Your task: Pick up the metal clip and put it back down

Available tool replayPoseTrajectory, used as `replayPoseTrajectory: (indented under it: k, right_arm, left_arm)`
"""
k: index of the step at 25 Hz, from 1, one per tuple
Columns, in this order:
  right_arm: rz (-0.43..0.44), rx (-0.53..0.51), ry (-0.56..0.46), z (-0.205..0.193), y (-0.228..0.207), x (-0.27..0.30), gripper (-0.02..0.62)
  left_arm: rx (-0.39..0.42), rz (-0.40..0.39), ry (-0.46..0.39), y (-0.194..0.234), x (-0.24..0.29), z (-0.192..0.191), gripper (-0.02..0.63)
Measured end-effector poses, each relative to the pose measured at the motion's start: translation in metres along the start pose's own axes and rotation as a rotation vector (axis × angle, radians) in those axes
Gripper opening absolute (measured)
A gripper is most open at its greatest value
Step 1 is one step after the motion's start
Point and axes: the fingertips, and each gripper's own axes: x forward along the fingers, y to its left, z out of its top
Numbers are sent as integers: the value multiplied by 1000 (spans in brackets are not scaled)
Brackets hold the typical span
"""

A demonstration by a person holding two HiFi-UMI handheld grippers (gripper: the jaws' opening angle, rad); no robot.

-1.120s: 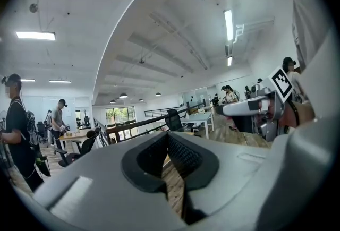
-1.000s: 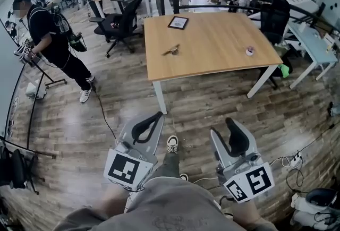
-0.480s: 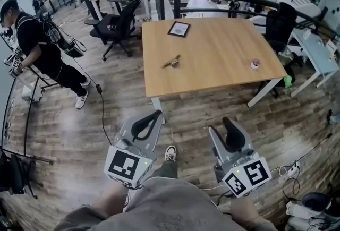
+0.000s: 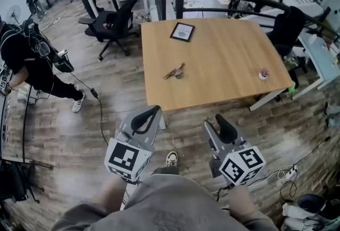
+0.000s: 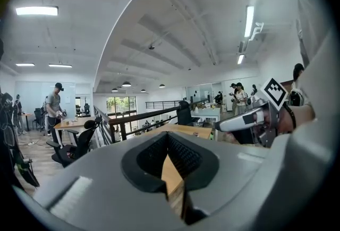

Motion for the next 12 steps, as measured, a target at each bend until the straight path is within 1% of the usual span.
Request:
replayPoseTrajectory:
  k: [3, 8, 12]
  right_arm:
    - [-8, 54, 25, -6, -14, 32, 183]
    - [-9, 169, 64, -17, -37, 72, 183]
    - [-7, 222, 105, -26, -51, 98, 183]
  left_arm:
    - [-23, -8, 17, 23, 19, -11, 0]
    - [-58, -12, 42, 49, 44, -23, 0]
    - [-78, 2, 64, 66, 58, -32, 0]
